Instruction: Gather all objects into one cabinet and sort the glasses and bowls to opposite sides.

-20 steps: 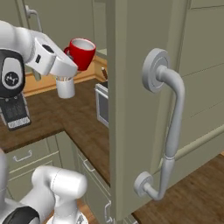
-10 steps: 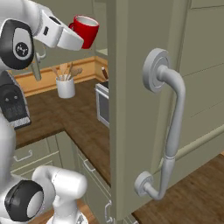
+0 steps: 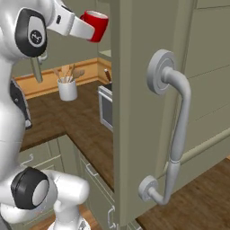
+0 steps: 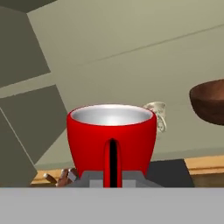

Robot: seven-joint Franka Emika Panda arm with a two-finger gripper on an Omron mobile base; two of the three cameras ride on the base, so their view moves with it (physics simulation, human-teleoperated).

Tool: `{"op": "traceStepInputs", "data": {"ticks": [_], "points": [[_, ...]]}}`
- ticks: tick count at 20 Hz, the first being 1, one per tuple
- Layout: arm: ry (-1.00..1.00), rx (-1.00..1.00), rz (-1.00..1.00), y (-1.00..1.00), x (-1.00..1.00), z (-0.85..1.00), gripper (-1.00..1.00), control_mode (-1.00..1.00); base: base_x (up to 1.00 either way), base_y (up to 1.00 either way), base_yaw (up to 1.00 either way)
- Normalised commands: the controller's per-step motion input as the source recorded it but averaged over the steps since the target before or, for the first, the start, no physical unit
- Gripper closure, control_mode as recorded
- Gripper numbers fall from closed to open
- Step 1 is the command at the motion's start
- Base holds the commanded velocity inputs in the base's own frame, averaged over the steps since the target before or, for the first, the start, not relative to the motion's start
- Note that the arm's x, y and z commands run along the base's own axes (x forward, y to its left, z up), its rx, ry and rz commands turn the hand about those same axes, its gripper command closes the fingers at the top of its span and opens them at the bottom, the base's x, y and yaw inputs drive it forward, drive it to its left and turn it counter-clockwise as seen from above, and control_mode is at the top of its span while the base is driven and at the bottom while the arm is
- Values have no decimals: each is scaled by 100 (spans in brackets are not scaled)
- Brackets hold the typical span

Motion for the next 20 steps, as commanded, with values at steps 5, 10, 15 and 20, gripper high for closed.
{"op": "traceStepInputs", "data": {"ticks": [5,10,15,20], "points": [[-1,-5,0,9,10,0,100,-100,0,0,0],[10,-45,0,9,15,-73,100,-100,0,0,0],[-3,-1,0,-1,5,-1,100,-100,0,0,0],[-17,-3,0,-23,51,0,100,-100,0,0,0]]}}
